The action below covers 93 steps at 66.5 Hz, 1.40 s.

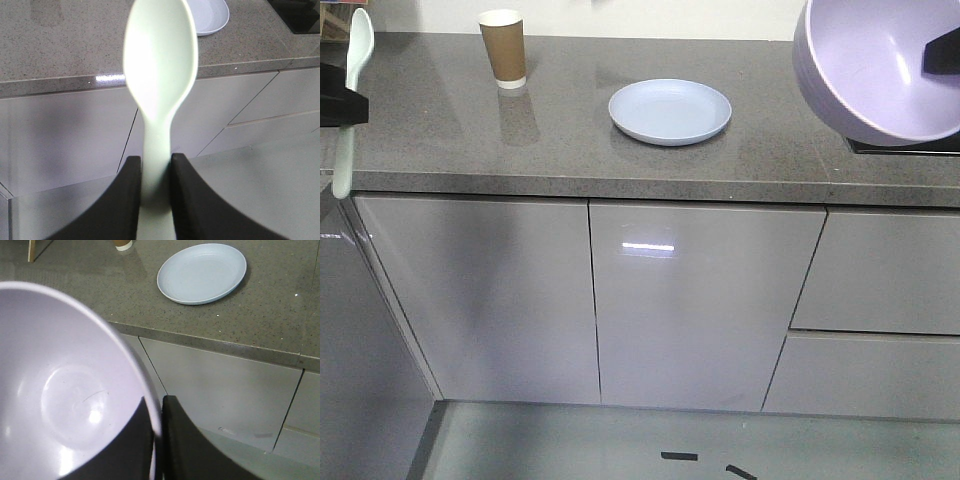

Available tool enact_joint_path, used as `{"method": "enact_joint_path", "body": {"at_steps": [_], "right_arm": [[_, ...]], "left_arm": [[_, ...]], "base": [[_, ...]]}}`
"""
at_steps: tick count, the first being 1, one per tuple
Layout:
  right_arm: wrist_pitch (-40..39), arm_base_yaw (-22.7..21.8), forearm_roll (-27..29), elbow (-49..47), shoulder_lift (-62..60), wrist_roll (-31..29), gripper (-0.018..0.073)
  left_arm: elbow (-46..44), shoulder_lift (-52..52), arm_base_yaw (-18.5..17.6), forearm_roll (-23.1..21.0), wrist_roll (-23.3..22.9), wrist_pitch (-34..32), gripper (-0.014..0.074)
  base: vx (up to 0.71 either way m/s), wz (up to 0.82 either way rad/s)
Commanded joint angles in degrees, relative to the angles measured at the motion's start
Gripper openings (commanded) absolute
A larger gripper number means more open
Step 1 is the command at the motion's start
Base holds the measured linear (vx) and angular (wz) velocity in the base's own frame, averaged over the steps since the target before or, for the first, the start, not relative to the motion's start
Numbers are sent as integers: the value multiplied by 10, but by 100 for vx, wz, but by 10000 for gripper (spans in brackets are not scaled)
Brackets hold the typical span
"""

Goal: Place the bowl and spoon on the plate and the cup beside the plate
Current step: 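Drive the base forward to the counter with the pale blue plate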

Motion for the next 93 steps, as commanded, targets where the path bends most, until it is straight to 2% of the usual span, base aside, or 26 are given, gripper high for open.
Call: {"method": "enact_joint_path", "body": {"at_steps": [1, 93], "right_arm": [[-26, -1, 27, -17, -14, -2, -6], [-26, -1, 27, -17, -14, -2, -6]], "left_arm": [[-14, -19, 1, -26, 1, -25, -8], [-14, -19, 1, -26, 1, -25, -6]], "base": [[4, -1], [8, 0]]}}
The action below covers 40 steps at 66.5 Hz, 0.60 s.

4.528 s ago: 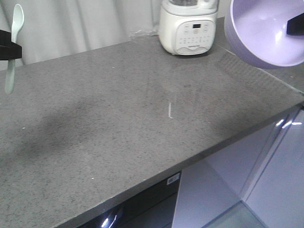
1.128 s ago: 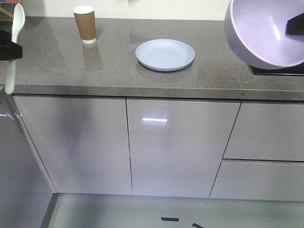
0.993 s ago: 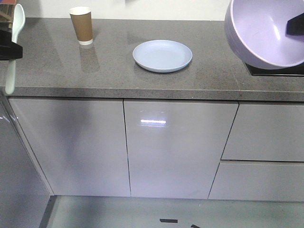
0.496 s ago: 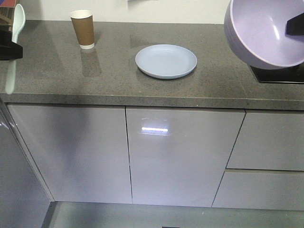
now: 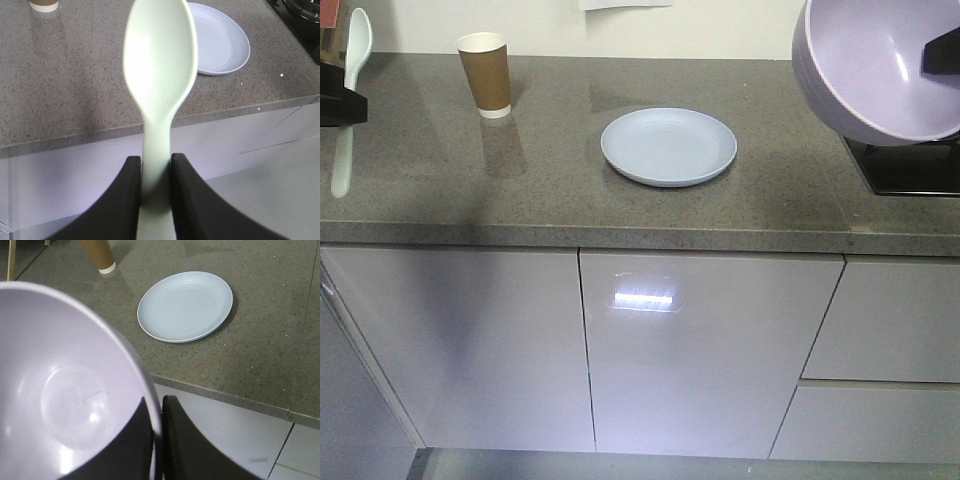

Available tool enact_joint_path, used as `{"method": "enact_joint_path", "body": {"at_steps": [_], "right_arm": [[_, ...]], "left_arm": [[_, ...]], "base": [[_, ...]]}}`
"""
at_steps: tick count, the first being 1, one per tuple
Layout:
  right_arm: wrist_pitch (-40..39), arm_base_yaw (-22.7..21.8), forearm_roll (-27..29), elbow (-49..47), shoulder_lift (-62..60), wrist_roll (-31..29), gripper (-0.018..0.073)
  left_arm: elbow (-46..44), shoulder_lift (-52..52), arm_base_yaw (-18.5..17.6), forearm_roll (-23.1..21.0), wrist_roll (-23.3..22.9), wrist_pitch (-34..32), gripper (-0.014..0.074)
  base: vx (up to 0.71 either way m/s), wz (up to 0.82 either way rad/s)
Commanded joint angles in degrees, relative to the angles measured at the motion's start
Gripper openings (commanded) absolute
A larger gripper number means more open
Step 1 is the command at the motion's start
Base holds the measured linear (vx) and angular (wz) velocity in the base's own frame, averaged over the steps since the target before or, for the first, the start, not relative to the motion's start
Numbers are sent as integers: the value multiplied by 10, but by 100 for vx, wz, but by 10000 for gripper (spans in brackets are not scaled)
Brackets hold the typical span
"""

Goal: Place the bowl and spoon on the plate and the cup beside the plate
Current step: 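Drive the base forward to the counter with the pale blue plate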

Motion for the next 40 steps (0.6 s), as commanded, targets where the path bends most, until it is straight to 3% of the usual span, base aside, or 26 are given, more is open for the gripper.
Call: {"method": "enact_joint_path", "body": {"at_steps": [1, 40], "right_arm": [[-26, -1, 26, -17, -14, -2, -6], [-26, -1, 26, -17, -14, -2, -6]], "left_arm": [[-14, -19, 1, -26, 1, -25, -6], [-14, -19, 1, -26, 1, -25, -6]], "base": [[11, -4], [10, -4]]}}
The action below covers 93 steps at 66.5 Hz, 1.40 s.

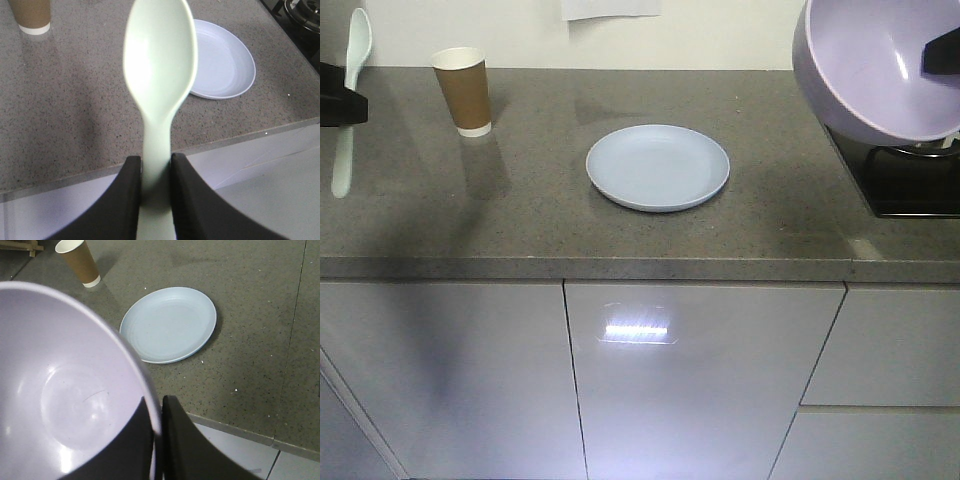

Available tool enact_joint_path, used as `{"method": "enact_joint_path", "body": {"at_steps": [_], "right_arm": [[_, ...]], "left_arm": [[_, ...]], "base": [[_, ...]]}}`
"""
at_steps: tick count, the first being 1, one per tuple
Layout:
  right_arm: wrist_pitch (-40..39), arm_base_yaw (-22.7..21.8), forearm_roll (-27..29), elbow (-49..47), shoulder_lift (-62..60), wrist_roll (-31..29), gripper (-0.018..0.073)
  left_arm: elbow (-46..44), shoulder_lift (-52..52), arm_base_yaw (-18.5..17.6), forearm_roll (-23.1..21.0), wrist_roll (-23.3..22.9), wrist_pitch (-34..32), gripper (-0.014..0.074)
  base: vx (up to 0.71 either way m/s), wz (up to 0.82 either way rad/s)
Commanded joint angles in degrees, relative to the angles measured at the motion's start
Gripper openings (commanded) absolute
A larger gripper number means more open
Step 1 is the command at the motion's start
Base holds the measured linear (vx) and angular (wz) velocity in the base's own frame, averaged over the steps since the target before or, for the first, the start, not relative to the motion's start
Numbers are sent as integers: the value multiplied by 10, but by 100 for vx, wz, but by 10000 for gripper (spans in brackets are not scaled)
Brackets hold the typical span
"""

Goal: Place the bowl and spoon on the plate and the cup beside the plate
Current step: 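Drive the base forward to the counter with the pale blue plate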

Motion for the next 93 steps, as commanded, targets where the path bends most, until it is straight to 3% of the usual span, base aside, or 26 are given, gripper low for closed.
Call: {"method": "enact_joint_path", "body": {"at_steps": [1, 93], "right_arm": [[-26, -1, 26, -17, -14, -2, -6], [-26, -1, 26, -17, -14, -2, -6]], "left_arm": [[-14, -19, 1, -26, 1, -25, -6], [-14, -19, 1, -26, 1, -25, -6]], "base": [[10, 1], [9, 2]]}}
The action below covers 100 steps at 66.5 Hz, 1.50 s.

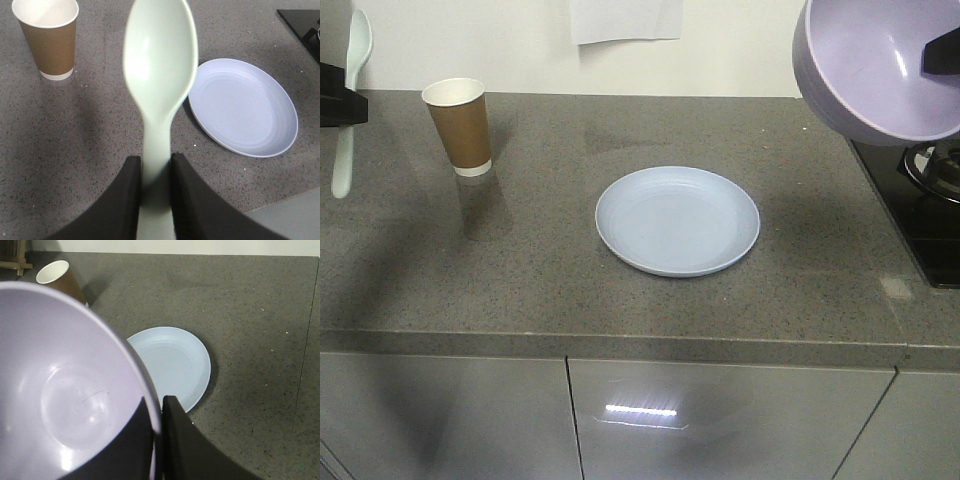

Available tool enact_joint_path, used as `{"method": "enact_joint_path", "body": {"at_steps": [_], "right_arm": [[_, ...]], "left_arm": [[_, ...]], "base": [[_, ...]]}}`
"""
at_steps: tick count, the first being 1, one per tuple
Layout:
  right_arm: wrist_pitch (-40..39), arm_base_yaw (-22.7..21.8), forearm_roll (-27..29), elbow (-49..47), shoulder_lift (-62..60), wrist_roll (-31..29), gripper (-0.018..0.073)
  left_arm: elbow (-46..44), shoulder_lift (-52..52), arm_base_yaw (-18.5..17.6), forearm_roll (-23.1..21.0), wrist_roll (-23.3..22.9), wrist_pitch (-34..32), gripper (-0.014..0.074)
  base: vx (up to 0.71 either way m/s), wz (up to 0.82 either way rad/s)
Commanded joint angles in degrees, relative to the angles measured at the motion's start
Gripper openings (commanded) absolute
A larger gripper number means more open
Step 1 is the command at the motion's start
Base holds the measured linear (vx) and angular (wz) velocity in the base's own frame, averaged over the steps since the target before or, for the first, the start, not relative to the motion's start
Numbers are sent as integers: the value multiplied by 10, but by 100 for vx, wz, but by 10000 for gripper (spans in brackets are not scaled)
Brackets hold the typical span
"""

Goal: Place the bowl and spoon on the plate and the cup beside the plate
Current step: 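Drive the base forward to the counter with the pale blue plate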

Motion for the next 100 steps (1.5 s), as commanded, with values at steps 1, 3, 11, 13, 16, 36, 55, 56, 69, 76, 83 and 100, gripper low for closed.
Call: {"method": "enact_joint_path", "body": {"at_steps": [1, 3, 11, 13, 16, 36, 55, 56, 69, 76, 83, 100], "right_arm": [[-26, -1, 26, -17, -14, -2, -6], [-26, -1, 26, -17, -14, -2, -6], [-26, -1, 26, -17, -14, -2, -6], [-26, -1, 26, -17, -14, -2, -6], [-26, -1, 26, -17, -14, -2, -6], [-26, -1, 26, -17, -14, -2, -6], [-26, -1, 26, -17, -14, -2, -6], [-26, -1, 26, -17, -14, -2, -6], [-26, -1, 26, -17, -14, -2, -6], [-26, -1, 26, -17, -14, -2, -6], [-26, -1, 26, -17, -14, -2, -6], [-26, -1, 26, -17, -14, -2, -6]], "left_arm": [[-14, -19, 1, -26, 1, -25, -6], [-14, -19, 1, -26, 1, -25, -6], [-14, -19, 1, -26, 1, -25, -6], [-14, -19, 1, -26, 1, -25, -6], [-14, -19, 1, -26, 1, -25, -6], [-14, -19, 1, -26, 1, -25, -6], [-14, -19, 1, -26, 1, -25, -6], [-14, -19, 1, -26, 1, -25, -6], [-14, -19, 1, -26, 1, -25, -6], [-14, -19, 1, -26, 1, -25, -6], [-14, -19, 1, -26, 1, -25, -6], [-14, -19, 1, -26, 1, -25, -6]], "base": [[7, 0], [7, 0], [7, 0], [6, 0], [6, -1], [6, -1], [6, -1], [6, -1], [6, 0], [5, 0], [5, 0], [5, 0]]}}
